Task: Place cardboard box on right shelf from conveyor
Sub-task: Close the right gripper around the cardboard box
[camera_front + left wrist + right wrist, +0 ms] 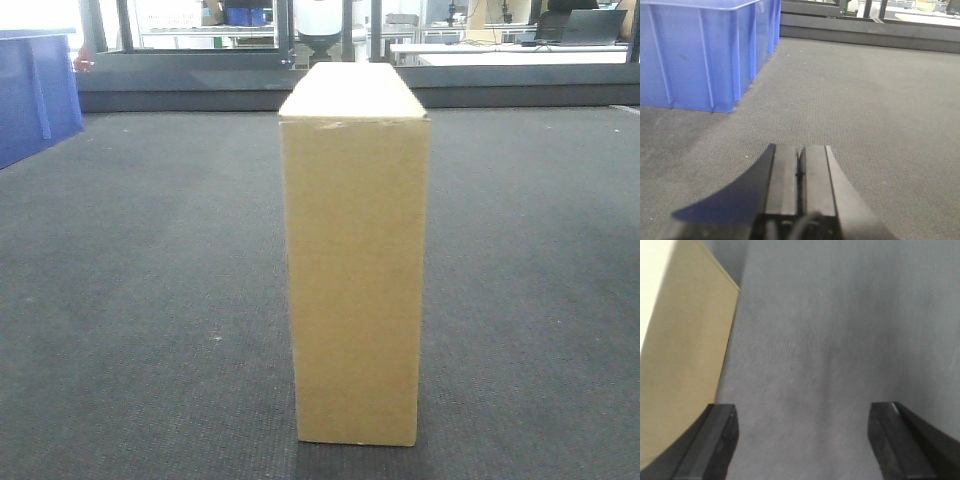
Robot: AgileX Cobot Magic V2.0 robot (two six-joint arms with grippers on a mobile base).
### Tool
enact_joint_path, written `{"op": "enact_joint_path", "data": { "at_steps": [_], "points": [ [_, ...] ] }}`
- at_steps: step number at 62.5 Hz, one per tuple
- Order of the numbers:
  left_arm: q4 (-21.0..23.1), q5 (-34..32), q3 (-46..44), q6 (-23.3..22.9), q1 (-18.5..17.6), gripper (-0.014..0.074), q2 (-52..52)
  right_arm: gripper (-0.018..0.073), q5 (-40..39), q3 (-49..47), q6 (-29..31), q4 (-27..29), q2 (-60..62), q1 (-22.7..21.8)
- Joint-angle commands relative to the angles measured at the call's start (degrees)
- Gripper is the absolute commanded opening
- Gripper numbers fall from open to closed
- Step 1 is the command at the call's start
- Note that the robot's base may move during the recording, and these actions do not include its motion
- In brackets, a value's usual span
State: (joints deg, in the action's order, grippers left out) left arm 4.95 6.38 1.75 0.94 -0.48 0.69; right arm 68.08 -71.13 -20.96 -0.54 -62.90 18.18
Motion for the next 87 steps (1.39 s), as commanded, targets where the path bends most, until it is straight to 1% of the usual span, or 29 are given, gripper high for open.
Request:
{"op": "enact_joint_path", "data": {
  "at_steps": [1,7,14,22,42,49,64,87],
  "points": [
    [0.27,-4.80,-0.16,-0.29,-0.18,-0.0119,0.58,0.0626,3.39,-6.80,-6.71,-0.46,-3.05,1.46],
    [0.27,-4.80,-0.16,-0.29,-0.18,-0.0119,0.58,0.0626,7.92,-11.99,-12.99,-0.86,-7.43,3.82],
    [0.27,-4.80,-0.16,-0.29,-0.18,-0.0119,0.58,0.0626,8.24,-17.52,-16.70,-0.86,-12.31,7.48],
    [0.27,-4.80,-0.16,-0.29,-0.18,-0.0119,0.58,0.0626,8.24,-21.56,-17.40,-0.86,-16.96,11.53],
    [0.27,-4.80,-0.16,-0.29,-0.18,-0.0119,0.58,0.0626,7.39,-25.50,-17.57,-0.86,-24.01,18.36],
    [0.27,-4.80,-0.16,-0.29,-0.18,-0.0119,0.58,0.0626,7.44,-25.84,-17.62,-0.86,-26.25,19.83],
    [0.27,-4.80,-0.16,-0.29,-0.18,-0.0119,0.58,0.0626,6.34,-25.84,-18.48,-0.86,-27.64,21.42],
    [0.27,-4.80,-0.16,-0.29,-0.18,-0.0119,0.58,0.0626,4.81,-25.84,-19.07,-0.89,-27.76,21.49]
  ]
}}
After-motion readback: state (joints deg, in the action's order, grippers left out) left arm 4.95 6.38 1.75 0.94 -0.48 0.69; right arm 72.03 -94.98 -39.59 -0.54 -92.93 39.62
